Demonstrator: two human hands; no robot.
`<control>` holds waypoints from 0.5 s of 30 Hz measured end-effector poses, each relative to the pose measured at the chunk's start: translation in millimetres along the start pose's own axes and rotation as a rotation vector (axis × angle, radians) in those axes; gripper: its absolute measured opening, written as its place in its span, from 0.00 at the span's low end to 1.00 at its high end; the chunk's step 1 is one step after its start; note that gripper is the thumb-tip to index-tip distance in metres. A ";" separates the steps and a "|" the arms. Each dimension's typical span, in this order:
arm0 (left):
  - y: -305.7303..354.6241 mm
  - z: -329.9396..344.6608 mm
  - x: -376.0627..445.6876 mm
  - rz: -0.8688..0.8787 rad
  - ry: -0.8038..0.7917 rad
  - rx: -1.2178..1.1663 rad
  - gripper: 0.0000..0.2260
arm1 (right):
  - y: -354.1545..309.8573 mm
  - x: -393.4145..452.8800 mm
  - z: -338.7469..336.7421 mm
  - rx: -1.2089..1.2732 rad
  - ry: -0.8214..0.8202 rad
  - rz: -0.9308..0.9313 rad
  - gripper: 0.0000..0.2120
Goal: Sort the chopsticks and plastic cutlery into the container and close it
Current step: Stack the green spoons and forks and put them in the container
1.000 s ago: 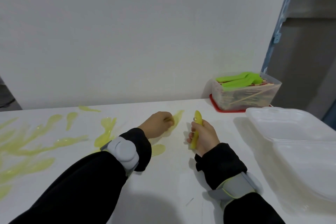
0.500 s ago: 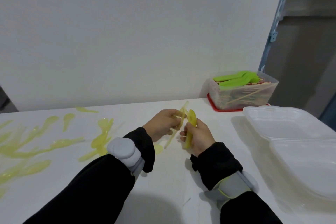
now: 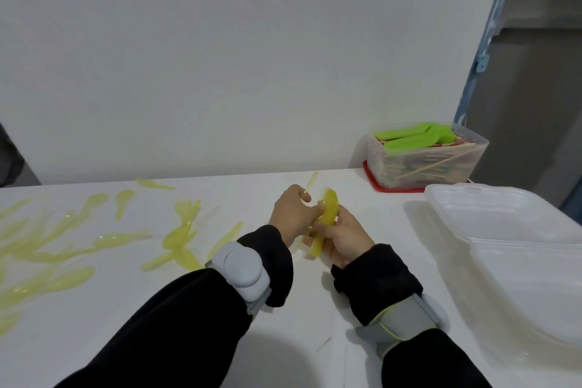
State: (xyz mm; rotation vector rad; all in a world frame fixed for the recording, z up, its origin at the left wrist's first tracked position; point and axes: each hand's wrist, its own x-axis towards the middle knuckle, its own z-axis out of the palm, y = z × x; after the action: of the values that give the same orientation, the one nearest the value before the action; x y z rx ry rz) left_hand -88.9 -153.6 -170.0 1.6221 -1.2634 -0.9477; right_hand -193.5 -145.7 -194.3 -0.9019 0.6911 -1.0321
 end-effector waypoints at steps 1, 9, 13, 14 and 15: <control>1.0 -0.8 -0.4 0.014 -0.019 0.026 0.08 | -0.3 0.2 0.0 0.009 0.017 -0.002 0.16; 15.3 -26.9 -2.9 0.263 -0.004 0.056 0.11 | -5.6 -1.5 -1.5 0.141 0.069 0.215 0.11; 19.1 -35.2 -5.0 0.288 0.079 -0.086 0.09 | -7.0 -3.5 0.1 0.196 0.003 0.232 0.08; 18.6 -35.4 -5.8 0.257 0.134 -0.171 0.08 | -6.5 -3.7 0.6 0.195 -0.002 0.205 0.09; 18.5 -34.5 -7.5 0.218 0.170 -0.268 0.11 | -5.8 -2.9 0.3 0.184 0.002 0.167 0.10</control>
State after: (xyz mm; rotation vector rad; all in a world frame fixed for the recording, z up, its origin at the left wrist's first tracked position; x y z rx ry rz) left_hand -64.8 -142.9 -140.1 1.2991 -1.1176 -0.7886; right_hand -196.7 -144.2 -188.8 -0.6724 0.6496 -0.9310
